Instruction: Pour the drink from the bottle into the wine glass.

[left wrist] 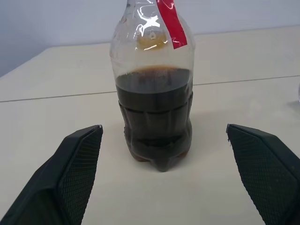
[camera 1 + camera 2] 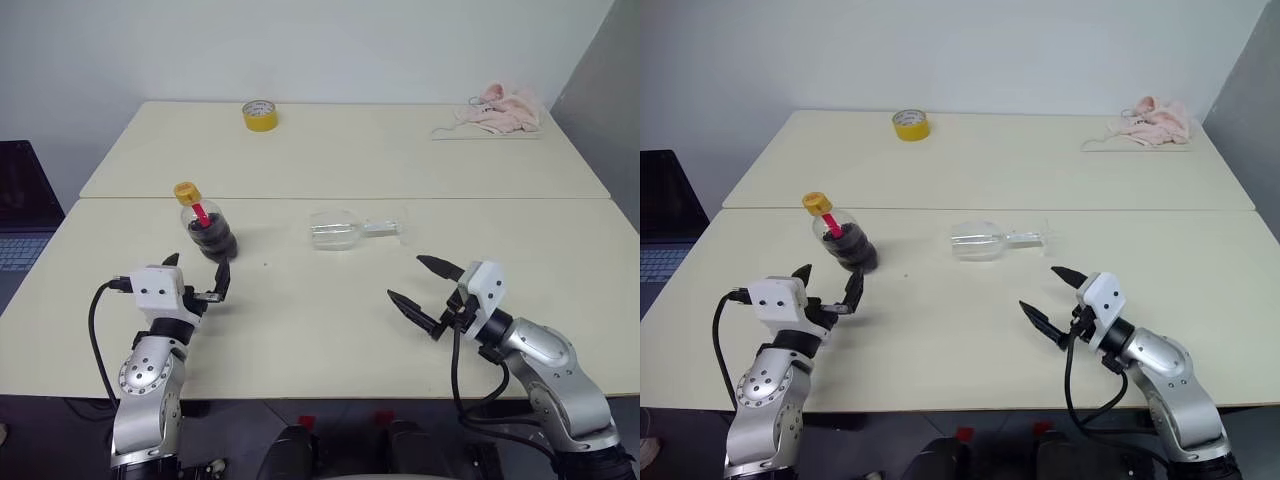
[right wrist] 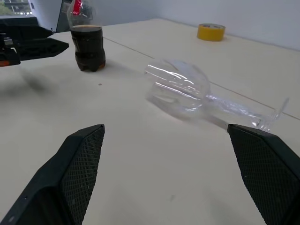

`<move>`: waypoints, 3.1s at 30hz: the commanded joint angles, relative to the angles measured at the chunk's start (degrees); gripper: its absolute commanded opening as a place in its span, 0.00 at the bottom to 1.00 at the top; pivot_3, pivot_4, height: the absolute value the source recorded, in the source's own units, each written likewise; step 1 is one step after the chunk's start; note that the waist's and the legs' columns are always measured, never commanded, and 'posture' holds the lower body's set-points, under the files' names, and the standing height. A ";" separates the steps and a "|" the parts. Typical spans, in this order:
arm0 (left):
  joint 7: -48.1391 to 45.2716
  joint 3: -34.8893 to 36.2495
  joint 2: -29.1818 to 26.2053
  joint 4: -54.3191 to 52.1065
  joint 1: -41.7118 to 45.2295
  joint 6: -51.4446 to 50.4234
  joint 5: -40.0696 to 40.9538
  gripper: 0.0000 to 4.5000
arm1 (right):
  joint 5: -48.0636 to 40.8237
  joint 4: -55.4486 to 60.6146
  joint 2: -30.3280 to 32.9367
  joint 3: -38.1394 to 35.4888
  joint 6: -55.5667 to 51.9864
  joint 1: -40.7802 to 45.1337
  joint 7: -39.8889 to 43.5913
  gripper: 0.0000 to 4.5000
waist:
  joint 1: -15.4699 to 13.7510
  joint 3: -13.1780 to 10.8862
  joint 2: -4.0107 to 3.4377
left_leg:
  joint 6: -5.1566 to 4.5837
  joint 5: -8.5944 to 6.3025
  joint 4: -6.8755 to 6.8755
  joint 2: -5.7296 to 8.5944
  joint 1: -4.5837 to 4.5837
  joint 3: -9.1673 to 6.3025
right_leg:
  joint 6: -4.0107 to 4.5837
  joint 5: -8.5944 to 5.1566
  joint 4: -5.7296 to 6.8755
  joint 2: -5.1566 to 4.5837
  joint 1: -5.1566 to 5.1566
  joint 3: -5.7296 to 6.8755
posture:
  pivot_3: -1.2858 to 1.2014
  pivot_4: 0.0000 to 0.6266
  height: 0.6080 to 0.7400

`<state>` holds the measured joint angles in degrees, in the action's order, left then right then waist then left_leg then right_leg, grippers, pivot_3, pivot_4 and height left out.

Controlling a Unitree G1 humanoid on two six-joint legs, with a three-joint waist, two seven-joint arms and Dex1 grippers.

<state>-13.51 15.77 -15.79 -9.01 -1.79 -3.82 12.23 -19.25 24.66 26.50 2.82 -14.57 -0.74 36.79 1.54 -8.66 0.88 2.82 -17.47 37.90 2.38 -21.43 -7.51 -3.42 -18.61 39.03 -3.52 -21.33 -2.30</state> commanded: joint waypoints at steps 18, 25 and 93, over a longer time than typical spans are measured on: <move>3.76 -1.51 0.06 8.57 9.90 0.43 -4.09 1.00 | 0.98 -0.12 -1.83 0.90 1.15 5.92 -0.01 1.00 | 0.01 0.00 0.01 | 0.00 0.00 0.01 0.01 0.00 -0.01 | 0.00 0.00 0.01 0.00 -0.02 0.01 | 0.52 0.24 1.00; 4.79 -0.89 0.49 12.69 13.35 -0.22 -3.39 1.00 | 1.63 -0.74 -2.73 1.10 1.25 6.85 -0.01 1.00 | 0.04 0.00 0.01 | 0.00 0.00 0.01 0.01 0.00 -0.02 | 0.00 0.00 0.02 0.00 -0.04 0.01 | 0.52 0.24 1.00; -2.17 -5.54 -2.39 7.35 14.95 -7.38 -2.06 0.44 | 0.83 -1.42 -3.61 0.97 5.47 7.36 0.73 1.00 | 0.11 -0.01 0.02 | 0.01 0.00 0.02 0.03 -0.04 -0.04 | -0.01 0.00 0.02 -0.02 -0.07 0.02 | 0.52 0.24 1.00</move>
<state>-15.63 10.74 -17.42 3.11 12.80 -10.85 10.51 -17.05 19.80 22.57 4.52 -8.85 5.70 37.25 1.65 -8.68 0.90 2.83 -17.46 37.92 2.41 -21.48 -7.55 -3.42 -18.60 39.05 -3.53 -21.41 -2.28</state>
